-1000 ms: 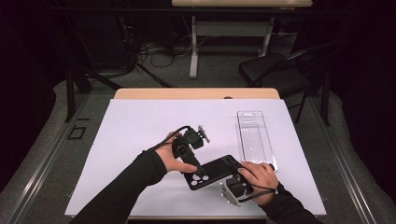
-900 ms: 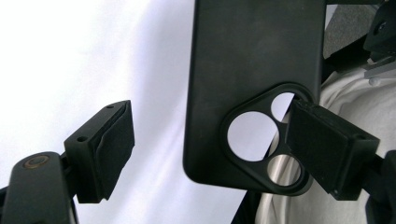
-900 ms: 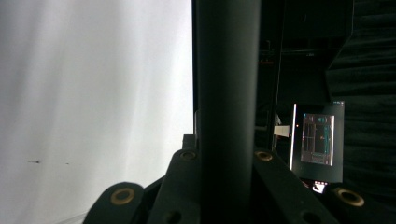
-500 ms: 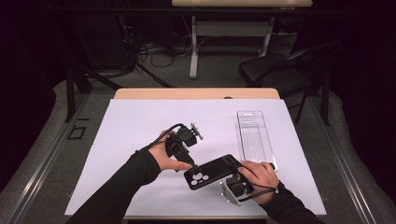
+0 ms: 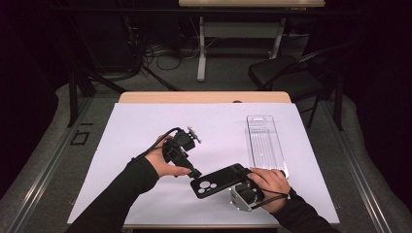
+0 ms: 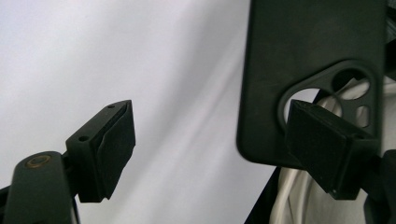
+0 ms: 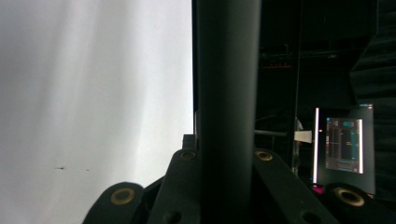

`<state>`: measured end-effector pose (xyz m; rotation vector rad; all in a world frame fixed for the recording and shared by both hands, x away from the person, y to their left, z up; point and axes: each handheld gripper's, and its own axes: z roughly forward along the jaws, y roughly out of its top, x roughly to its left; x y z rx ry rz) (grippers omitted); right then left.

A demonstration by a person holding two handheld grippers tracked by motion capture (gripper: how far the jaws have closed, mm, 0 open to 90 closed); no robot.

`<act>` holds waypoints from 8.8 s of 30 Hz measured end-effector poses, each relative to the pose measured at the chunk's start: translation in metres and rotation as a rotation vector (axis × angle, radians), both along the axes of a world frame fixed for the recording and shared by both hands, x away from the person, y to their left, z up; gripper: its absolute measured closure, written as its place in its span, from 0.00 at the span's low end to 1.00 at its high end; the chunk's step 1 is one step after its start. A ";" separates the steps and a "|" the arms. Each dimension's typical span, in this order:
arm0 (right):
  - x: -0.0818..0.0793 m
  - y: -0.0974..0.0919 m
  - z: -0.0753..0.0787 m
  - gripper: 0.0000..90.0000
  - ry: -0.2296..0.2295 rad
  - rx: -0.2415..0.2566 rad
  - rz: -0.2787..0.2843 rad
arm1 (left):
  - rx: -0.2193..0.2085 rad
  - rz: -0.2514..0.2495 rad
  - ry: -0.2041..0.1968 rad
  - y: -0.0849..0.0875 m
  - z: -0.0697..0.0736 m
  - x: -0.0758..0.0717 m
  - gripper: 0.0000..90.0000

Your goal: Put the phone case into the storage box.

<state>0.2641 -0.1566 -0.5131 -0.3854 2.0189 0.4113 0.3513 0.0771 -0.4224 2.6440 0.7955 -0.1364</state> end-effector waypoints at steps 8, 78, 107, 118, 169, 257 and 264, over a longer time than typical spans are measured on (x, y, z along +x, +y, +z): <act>0.002 -0.002 0.006 0.98 0.107 0.041 -0.017 | -0.013 0.031 -0.014 0.015 0.000 0.001 0.20; 0.034 -0.024 0.019 0.98 0.842 0.614 -0.090 | -0.345 -0.076 -0.190 0.023 -0.001 -0.017 0.48; 0.034 -0.020 0.018 0.98 0.858 0.645 -0.064 | -0.540 -0.114 -0.195 0.020 -0.005 -0.012 0.61; 0.034 -0.019 0.018 0.98 0.866 0.660 -0.054 | -0.555 -0.154 -0.201 0.014 -0.007 -0.013 0.67; 0.034 -0.020 0.013 0.98 0.905 0.685 -0.050 | -0.627 -0.216 -0.216 0.015 -0.013 -0.015 0.86; 0.033 -0.019 0.022 0.55 0.867 0.788 -0.096 | -0.426 -0.105 -0.134 0.017 -0.004 -0.010 0.90; 0.033 -0.018 0.024 0.52 0.847 0.804 -0.103 | -0.392 -0.080 -0.132 0.017 -0.004 -0.009 0.90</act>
